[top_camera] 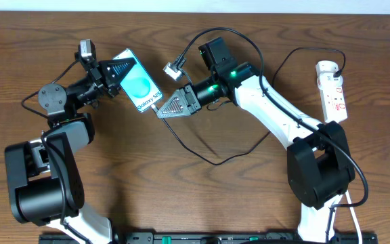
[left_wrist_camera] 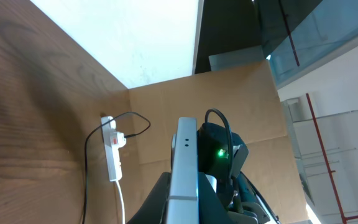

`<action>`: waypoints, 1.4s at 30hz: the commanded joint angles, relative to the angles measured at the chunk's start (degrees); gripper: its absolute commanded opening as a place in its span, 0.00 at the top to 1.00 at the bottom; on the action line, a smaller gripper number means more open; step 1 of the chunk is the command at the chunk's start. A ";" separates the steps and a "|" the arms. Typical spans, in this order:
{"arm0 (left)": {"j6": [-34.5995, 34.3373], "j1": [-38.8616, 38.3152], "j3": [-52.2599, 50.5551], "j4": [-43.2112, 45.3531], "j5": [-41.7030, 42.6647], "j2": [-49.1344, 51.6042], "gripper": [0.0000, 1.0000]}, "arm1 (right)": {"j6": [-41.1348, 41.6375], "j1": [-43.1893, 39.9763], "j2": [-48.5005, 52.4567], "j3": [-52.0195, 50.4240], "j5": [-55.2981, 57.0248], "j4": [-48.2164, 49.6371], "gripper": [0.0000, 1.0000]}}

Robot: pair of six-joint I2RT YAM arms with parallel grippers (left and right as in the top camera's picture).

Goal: Plug charger to phone and switch on socket

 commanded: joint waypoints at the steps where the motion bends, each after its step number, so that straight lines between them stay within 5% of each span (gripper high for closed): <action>1: -0.55 -0.13 0.68 0.87 0.76 -0.39 0.93 | 0.96 0.46 0.28 -0.20 0.68 0.39 0.99; 42: -2.01 -1.05 0.68 5.11 0.37 -0.44 0.93 | 8.68 0.28 0.28 -0.20 3.89 6.86 0.99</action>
